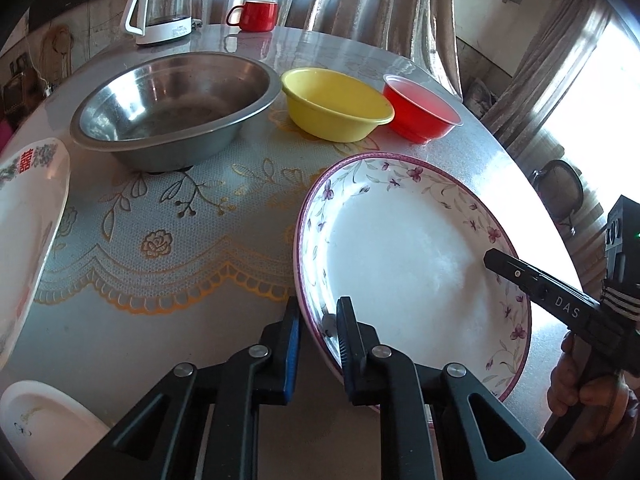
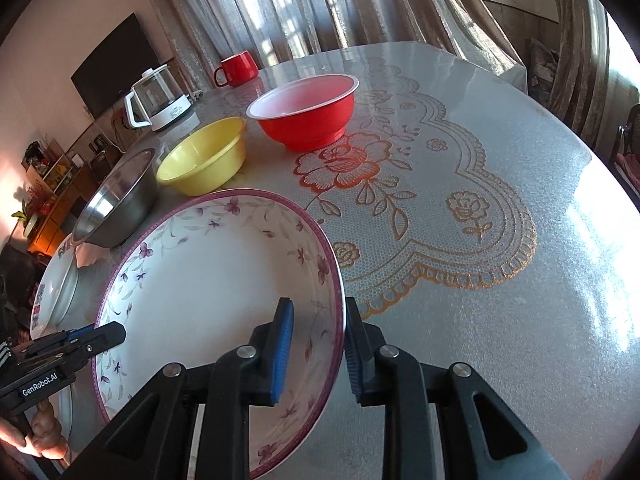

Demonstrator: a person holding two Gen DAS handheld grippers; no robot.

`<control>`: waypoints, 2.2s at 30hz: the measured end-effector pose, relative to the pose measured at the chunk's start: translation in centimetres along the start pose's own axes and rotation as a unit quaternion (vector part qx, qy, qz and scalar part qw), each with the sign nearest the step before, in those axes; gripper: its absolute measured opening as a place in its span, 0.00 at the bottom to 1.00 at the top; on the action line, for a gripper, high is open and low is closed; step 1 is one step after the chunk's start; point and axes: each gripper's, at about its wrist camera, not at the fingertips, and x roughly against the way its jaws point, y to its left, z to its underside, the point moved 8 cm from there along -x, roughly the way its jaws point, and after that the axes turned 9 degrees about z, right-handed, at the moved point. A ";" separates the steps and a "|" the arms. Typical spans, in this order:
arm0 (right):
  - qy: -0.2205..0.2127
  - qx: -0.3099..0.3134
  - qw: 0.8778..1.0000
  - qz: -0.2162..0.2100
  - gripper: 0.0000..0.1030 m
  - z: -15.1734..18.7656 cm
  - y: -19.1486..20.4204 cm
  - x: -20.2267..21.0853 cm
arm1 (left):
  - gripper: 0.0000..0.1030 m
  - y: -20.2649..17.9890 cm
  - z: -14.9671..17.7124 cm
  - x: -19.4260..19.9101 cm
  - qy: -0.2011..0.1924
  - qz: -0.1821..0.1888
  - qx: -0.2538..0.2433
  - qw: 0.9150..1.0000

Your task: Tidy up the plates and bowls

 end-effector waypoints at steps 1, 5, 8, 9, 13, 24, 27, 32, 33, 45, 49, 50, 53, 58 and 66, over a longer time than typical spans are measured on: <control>0.002 0.000 1.000 -0.003 0.24 0.1 0.1 0.0 | 0.16 0.3 0.1 0.1 -0.001 0.001 0.004 1.000; 0.002 0.012 1.000 -0.011 0.24 0.5 1.3 0.1 | 0.17 1.3 0.3 0.9 0.002 -0.013 0.015 1.000; 0.004 0.017 1.000 -0.022 0.24 0.8 2.5 0.1 | 0.17 2.3 0.6 1.5 0.009 -0.022 0.033 0.999; 0.006 0.017 0.999 -0.027 0.24 0.8 2.9 0.1 | 0.17 2.5 0.7 1.7 0.012 -0.035 0.032 0.999; 0.011 0.025 0.999 -0.041 0.24 1.1 4.7 0.0 | 0.17 3.8 1.1 2.4 0.009 -0.059 0.032 0.998; 0.015 0.021 0.999 -0.033 0.24 1.3 8.1 -0.4 | 0.17 6.3 1.2 4.0 -0.008 -0.079 0.061 0.995; 0.014 0.021 0.999 -0.030 0.24 1.4 8.2 -0.4 | 0.19 6.2 1.7 4.5 -0.014 -0.079 0.054 0.995; 0.018 0.021 0.999 -0.033 0.24 1.7 8.3 -0.1 | 0.23 6.3 2.4 6.5 -0.034 -0.084 0.039 0.995; 0.018 0.022 0.999 -0.030 0.24 1.7 8.3 -0.1 | 0.23 6.3 2.4 6.8 -0.038 -0.090 0.035 0.995; 0.017 0.029 0.999 -0.011 0.28 2.8 8.3 1.0 | 0.37 6.9 3.3 12.4 -0.107 -0.144 0.029 0.983; -0.007 0.027 1.000 0.005 0.32 2.5 7.8 2.3 | 0.42 7.2 3.8 14.3 -0.127 -0.162 0.031 0.978; -0.016 0.027 0.999 0.009 0.33 2.4 7.8 2.7 | 0.42 7.3 3.9 14.6 -0.131 -0.164 0.033 0.977; -0.040 0.030 0.999 0.014 0.36 1.8 7.9 4.0 | 0.42 7.6 4.4 15.6 -0.140 -0.168 0.036 0.975; -0.054 0.044 0.997 -0.009 0.37 1.4 9.6 5.3 | 0.42 7.8 4.9 16.4 -0.148 -0.174 0.036 0.973; -0.037 0.084 0.992 -0.082 0.37 2.3 14.7 5.7 | 0.42 9.2 5.8 17.3 -0.152 -0.181 0.050 0.970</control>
